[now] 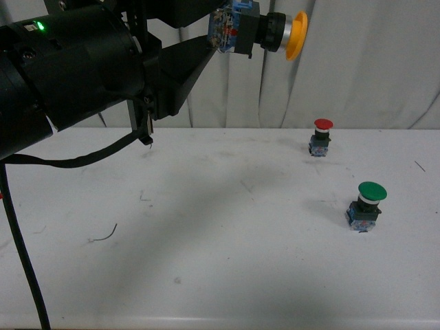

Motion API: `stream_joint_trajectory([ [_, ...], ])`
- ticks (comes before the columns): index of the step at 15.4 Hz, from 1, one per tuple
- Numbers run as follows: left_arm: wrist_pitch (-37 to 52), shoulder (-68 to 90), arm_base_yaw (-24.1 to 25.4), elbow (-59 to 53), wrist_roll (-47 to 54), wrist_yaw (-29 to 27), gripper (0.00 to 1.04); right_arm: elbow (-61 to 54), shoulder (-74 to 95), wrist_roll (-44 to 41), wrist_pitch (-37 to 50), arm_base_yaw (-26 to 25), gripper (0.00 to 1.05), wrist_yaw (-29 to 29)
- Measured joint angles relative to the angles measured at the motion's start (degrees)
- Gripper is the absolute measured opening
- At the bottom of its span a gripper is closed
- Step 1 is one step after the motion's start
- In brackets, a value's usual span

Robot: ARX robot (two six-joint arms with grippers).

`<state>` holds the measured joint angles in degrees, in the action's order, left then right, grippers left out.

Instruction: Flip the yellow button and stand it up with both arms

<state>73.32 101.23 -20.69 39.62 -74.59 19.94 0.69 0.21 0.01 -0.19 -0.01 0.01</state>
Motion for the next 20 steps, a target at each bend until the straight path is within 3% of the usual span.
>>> stream_joint_trajectory([
  [2, 0.0, 0.2, 0.5, 0.5, 0.0, 0.0, 0.3, 0.0, 4.4, -4.7, 13.0, -2.7, 0.98, -1.1],
  [4, -0.2, 0.7, 0.9, 0.9, 0.0, 0.2, 0.3, 0.8, 22.4, -5.6, 29.4, -9.0, 0.98, -5.1],
  [6, -0.5, 0.9, 1.1, 0.9, 0.1, 0.2, 0.3, 7.2, 41.5, -2.4, 47.1, -9.4, 0.98, -8.0],
  [8, -0.5, 0.9, 1.1, 0.9, 0.4, 0.2, 0.3, 16.0, 57.4, 4.1, 58.8, -8.3, 0.98, -11.3],
  [11, -1.1, 0.9, 1.2, 0.9, 0.6, 0.1, 0.3, 30.2, 78.4, 17.0, 66.3, -3.6, 0.98, -14.2],
  [14, -0.5, 0.9, 1.4, 0.9, 0.7, 0.0, 0.3, 43.4, 90.6, 24.1, 64.1, 2.3, 0.98, -15.0],
  [16, -0.3, 1.2, 1.8, 0.9, 0.7, 0.0, 0.3, 44.9, 93.3, 26.9, 64.7, 5.5, 0.98, -15.8],
  [18, -0.3, 1.6, 1.8, 1.0, 0.7, 0.0, 0.3, 42.5, 93.7, 35.2, 73.1, 9.1, 0.98, -21.1],
  [20, 0.1, 1.6, 2.0, 1.0, 0.6, 0.0, 0.3, 37.8, 95.3, 42.6, 74.0, 11.4, 0.98, -24.7],
])
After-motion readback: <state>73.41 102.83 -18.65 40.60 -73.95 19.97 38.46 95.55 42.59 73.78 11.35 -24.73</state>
